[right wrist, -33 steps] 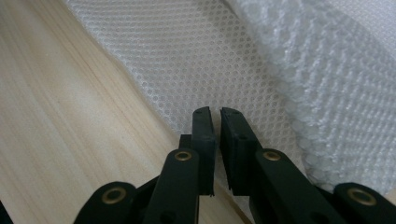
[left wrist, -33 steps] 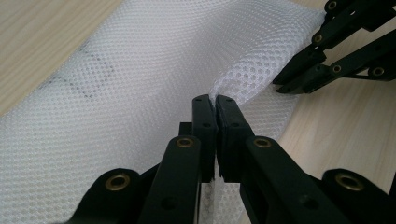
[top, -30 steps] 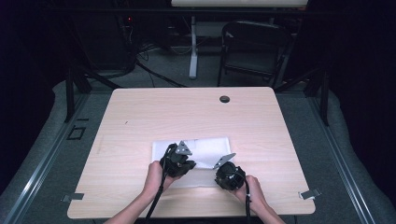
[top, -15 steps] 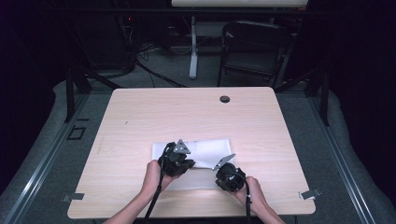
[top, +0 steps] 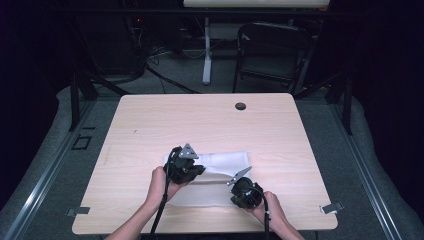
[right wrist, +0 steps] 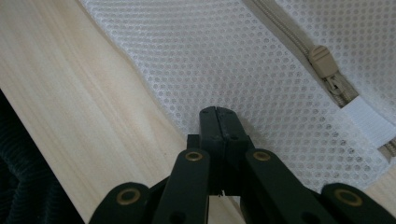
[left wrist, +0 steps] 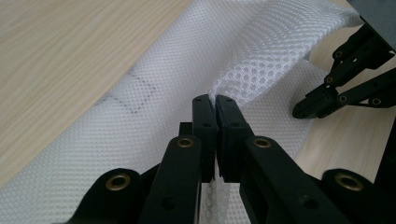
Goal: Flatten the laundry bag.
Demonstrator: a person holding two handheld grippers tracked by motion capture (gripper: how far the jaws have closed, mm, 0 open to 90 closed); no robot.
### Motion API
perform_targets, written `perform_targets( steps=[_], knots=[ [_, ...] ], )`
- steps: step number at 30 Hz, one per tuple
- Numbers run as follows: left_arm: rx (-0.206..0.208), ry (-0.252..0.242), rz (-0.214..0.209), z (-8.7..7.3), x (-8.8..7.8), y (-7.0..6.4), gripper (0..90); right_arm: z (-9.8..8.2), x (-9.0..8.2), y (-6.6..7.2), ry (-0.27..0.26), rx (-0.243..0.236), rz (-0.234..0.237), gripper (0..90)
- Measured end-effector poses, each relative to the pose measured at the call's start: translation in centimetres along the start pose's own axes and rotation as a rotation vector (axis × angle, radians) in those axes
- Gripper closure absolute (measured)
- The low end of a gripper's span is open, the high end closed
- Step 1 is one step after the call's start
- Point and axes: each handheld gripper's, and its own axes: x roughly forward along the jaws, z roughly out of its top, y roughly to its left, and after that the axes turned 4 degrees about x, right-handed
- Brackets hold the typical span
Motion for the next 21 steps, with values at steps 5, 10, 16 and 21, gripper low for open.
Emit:
perform_targets(
  steps=[5,10,16,21],
  knots=[
    [-0.007,0.002,-0.005,0.3,-0.1,0.5,87.5,-0.1,-0.1,0.3,0.012,-0.01,0.003,90.0],
    [-0.005,0.018,0.0,1.0,0.2,1.1,87.5,-0.2,-0.1,0.5,0.015,-0.013,0.011,90.0],
    [-0.005,0.027,0.021,1.9,0.3,1.9,87.5,-0.3,-0.2,0.5,0.022,-0.018,0.016,90.0],
    [0.001,0.033,0.051,3.0,0.1,2.5,87.5,-0.4,-0.2,0.6,0.025,-0.013,0.026,90.0]
  ],
)
